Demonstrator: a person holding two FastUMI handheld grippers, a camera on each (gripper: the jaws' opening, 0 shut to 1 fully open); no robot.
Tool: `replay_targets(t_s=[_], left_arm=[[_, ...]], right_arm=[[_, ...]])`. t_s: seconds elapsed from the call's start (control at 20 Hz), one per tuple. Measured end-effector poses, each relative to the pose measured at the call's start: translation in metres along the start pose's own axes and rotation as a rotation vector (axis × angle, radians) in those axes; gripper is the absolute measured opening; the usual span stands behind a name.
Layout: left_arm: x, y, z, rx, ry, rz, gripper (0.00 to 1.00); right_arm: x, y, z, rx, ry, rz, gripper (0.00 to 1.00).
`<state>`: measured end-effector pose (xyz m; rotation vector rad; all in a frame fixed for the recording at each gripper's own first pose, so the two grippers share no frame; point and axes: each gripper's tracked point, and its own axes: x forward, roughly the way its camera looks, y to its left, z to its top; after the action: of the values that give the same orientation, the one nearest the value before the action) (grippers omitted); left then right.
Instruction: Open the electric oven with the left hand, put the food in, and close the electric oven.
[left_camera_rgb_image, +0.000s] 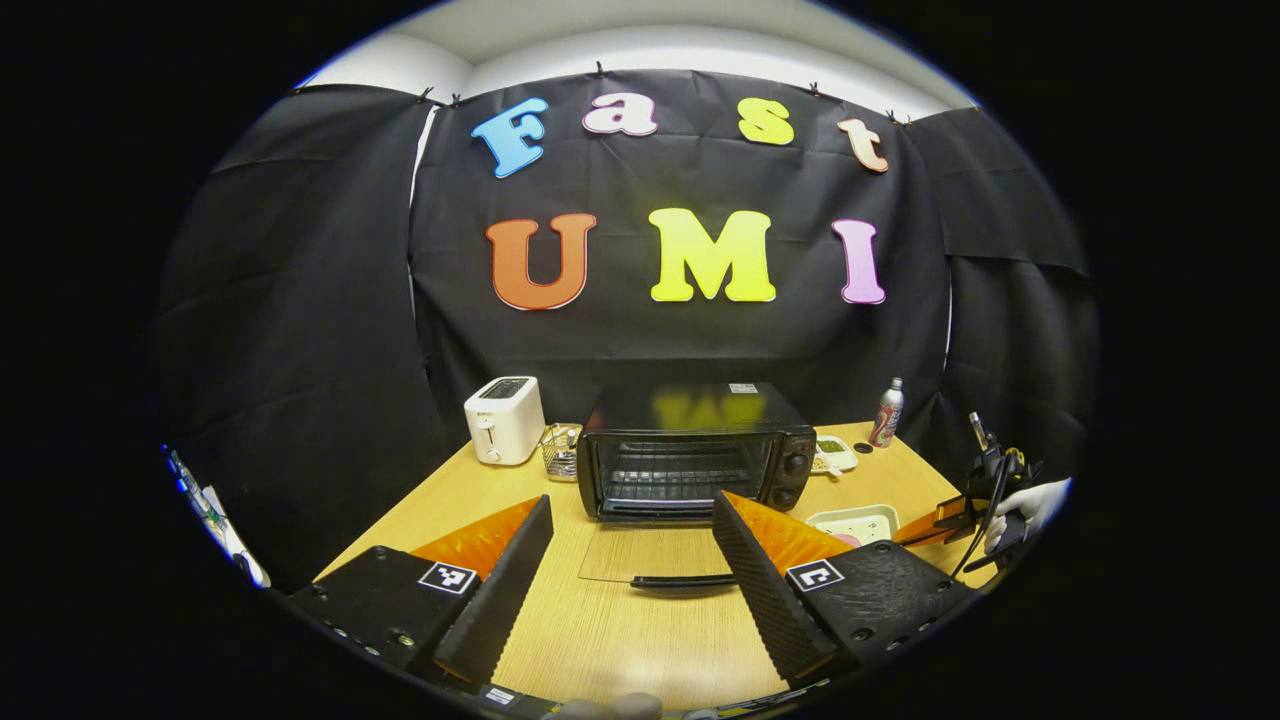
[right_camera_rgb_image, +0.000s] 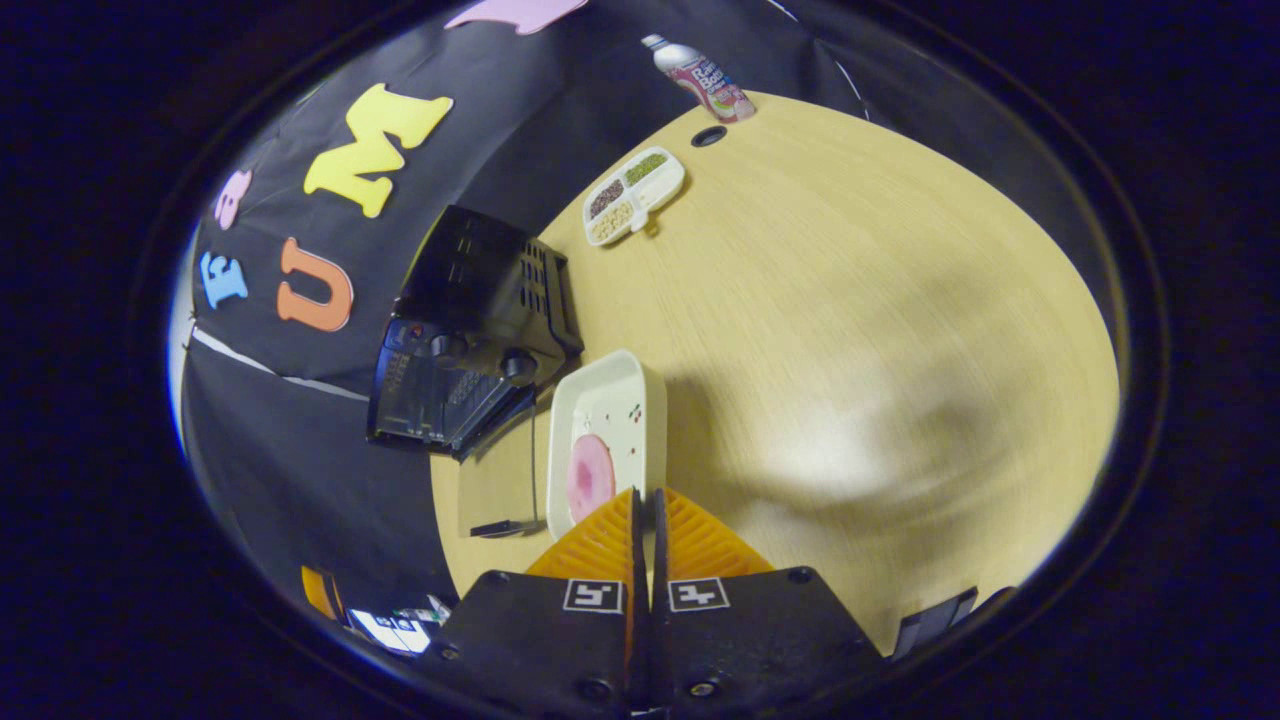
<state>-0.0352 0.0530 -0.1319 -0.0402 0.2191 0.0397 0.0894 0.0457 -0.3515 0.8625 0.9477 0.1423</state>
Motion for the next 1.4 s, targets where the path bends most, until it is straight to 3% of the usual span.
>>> replay_targets(t_s=[0.05, 0.2, 0.3, 0.5, 0.7, 1.1, 1.35, 1.4], left_arm=[[0.000, 0.000, 0.000, -0.003, 0.001, -0.002, 0.97], [0.000, 0.000, 0.000, 0.001, 0.000, -0.006, 0.97], [0.000, -0.002, 0.000, 0.003, 0.004, -0.014, 0.97], [-0.003, -0.001, -0.002, 0.009, 0.009, -0.023, 0.97], [-0.011, 0.002, -0.004, 0.029, 0.012, -0.030, 0.97], [-0.021, 0.012, -0.009, 0.040, 0.020, -0.028, 0.97], [-0.016, 0.022, -0.022, 0.049, 0.040, -0.008, 0.97], [-0.015, 0.024, -0.024, 0.044, 0.044, -0.005, 0.97]], right_arm=[[-0.002, 0.004, 0.002, 0.002, -0.004, 0.010, 0.00], [-0.014, 0.024, 0.003, 0.015, -0.037, 0.041, 0.04], [-0.015, 0.047, 0.000, 0.037, -0.058, 0.082, 0.00], [0.001, 0.099, -0.022, 0.068, -0.087, 0.162, 0.04], [0.033, 0.151, -0.047, 0.071, -0.120, 0.260, 0.04], [0.121, 0.204, -0.049, 0.274, -0.286, 0.375, 0.04], [0.162, 0.236, -0.034, 0.371, -0.394, 0.397, 0.04], [0.172, 0.235, -0.032, 0.389, -0.403, 0.368, 0.04]])
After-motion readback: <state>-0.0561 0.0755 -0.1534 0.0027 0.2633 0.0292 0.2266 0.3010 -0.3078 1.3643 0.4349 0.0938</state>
